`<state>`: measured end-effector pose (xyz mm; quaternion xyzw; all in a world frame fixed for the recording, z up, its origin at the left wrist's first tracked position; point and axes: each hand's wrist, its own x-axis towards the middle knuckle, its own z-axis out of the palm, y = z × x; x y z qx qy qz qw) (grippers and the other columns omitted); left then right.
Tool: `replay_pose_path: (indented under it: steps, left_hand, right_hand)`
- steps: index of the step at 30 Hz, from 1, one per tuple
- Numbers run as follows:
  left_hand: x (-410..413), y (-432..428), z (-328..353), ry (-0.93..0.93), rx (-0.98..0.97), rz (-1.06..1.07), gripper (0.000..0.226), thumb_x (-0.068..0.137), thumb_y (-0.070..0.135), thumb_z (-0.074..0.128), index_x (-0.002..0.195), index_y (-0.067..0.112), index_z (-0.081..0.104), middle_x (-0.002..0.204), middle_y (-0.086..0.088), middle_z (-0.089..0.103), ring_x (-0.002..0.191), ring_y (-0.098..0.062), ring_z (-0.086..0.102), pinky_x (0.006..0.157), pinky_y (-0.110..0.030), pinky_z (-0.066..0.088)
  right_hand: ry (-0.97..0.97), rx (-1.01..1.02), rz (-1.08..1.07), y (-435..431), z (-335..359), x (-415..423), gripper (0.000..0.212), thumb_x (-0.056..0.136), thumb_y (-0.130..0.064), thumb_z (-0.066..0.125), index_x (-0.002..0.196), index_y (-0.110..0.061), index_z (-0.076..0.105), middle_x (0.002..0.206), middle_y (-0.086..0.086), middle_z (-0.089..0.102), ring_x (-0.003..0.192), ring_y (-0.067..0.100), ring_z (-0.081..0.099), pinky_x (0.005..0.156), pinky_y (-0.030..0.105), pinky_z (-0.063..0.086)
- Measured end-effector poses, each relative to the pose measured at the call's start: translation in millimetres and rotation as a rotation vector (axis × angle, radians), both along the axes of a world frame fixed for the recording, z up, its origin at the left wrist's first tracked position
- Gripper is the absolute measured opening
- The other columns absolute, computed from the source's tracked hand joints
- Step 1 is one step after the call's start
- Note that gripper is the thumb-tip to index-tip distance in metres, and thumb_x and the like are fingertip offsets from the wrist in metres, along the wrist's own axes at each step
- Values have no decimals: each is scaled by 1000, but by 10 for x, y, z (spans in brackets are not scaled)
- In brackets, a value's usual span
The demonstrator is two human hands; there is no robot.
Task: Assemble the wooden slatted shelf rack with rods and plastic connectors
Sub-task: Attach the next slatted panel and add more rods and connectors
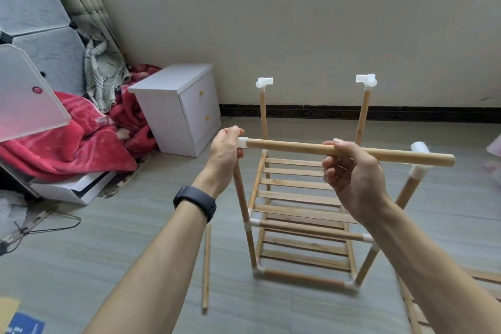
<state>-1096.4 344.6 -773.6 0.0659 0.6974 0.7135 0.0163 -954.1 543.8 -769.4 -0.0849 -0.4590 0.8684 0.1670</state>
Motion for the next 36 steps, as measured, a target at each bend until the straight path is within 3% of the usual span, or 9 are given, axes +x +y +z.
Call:
replay_pose_path:
  steps: [16,21,23,25,28,29,31,33,36]
  left_hand:
    - [53,17,-14,36,-69,54,19,106,31,42,105,17,56,83,0,53,72,-12,48,70,-28,47]
    - [67,-67,91,36,-197,-73,25,109,35,37,112,16,52,93,-6,59,69,-8,58,67,-24,51]
    - [88,-60,146,-11,-215,-93,28,109,37,36,116,16,53,100,-8,59,74,-11,60,74,-29,56]
    - [149,-25,171,-27,-270,-35,30,108,39,37,121,17,52,108,-6,58,92,-19,62,89,-40,55]
    - [318,63,196,271,-635,244,34,105,37,43,132,17,49,129,-10,53,122,-30,48,95,-39,40]
    - [426,139,242,482,-737,302,36,103,36,47,133,18,50,132,-11,52,125,-30,43,96,-41,38]
    - [630,429,370,862,-806,187,39,97,38,52,131,20,54,129,-6,55,125,-27,43,98,-45,39]
    - [811,860,465,1021,-859,-83,44,94,41,55,134,22,53,129,-2,57,123,-22,48,102,-43,40]
    - [1039,1511,490,1078,-999,-367,53,98,44,53,145,23,43,136,-1,56,126,-21,50,108,-40,38]
  right_hand:
    - [-83,-122,118,-75,-34,-338,23,95,-23,63,90,-4,75,66,4,59,54,10,56,47,21,47]
    - [-139,-57,228,81,6,-226,25,94,-31,69,90,-10,82,80,8,71,68,15,67,61,26,57]
    - [-159,18,193,114,-13,-118,22,93,-33,71,86,-14,82,88,12,74,71,17,70,63,27,58]
    - [-148,178,105,162,-58,76,24,94,-33,70,100,-11,77,90,11,76,72,19,71,64,27,58]
    - [-6,689,-375,362,-210,519,16,97,-36,66,104,-21,68,81,-1,71,67,14,66,58,22,56]
    - [35,779,-565,459,-243,653,14,96,-39,64,99,-25,64,78,-4,66,66,10,62,57,19,53]
    - [-1,790,-819,663,-222,764,23,93,-46,60,104,-27,55,84,-10,58,73,3,57,63,13,49]
    - [-147,682,-808,845,-149,717,36,96,-50,58,117,-23,48,102,-11,55,90,1,56,74,14,46]
    - [-281,562,-509,998,-148,547,45,103,-55,46,123,-16,54,104,-3,64,93,9,63,75,23,50]
